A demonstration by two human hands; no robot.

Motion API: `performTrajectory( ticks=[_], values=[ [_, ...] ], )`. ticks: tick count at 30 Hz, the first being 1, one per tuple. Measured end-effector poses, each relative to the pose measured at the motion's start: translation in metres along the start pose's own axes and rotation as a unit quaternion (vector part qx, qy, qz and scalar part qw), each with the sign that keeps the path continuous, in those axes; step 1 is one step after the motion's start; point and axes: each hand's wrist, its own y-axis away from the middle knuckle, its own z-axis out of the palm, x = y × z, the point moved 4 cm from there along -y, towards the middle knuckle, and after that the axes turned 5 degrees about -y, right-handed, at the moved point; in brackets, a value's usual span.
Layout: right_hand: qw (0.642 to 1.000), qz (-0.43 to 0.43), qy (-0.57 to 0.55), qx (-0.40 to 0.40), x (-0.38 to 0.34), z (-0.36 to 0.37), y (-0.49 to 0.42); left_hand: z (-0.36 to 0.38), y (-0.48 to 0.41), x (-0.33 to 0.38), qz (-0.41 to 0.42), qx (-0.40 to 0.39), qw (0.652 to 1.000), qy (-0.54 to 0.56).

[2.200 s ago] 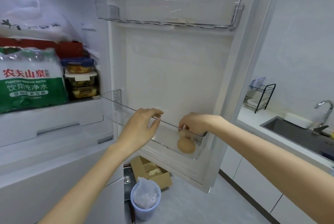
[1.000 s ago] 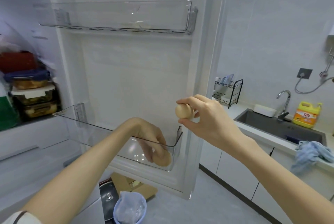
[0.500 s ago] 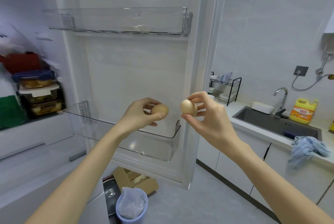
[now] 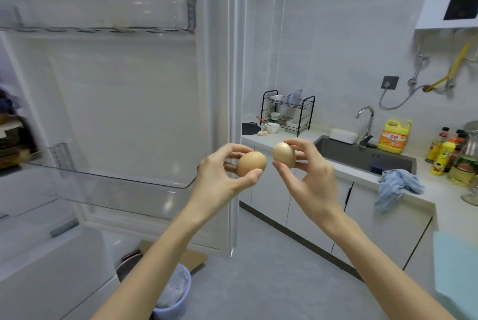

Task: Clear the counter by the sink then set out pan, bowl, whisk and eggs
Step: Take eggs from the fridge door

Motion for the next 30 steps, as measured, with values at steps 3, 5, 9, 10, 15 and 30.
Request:
performTrajectory(
  ticks=[3, 5, 9, 10, 15, 30],
  values=[
    [1.000, 0.003, 0.020, 0.012, 0.031, -0.030, -0.006, 0.040, -0.014, 0.003, -0.001, -0.003, 1.000, 0.008],
    [0.999, 0.002, 0.031, 0.018, 0.058, -0.052, -0.014, 0.072, -0.028, 0.004, -0.003, -0.006, 1.000, 0.013],
    [0.999, -0.001, 0.051, 0.008, 0.108, -0.086, -0.033, 0.130, -0.062, 0.004, -0.013, 0.010, 0.999, 0.031],
    [0.998, -0.002, 0.055, 0.003, 0.119, -0.092, -0.037, 0.142, -0.071, 0.003, -0.014, 0.013, 0.999, 0.031],
    [0.998, -0.007, 0.067, -0.021, 0.178, -0.117, -0.059, 0.199, -0.120, -0.003, -0.036, 0.013, 0.998, 0.051],
    [0.995, 0.062, 0.065, -0.038, 0.362, -0.102, -0.149, 0.315, -0.279, -0.100, -0.103, 0.031, 0.988, 0.111]
  ],
)
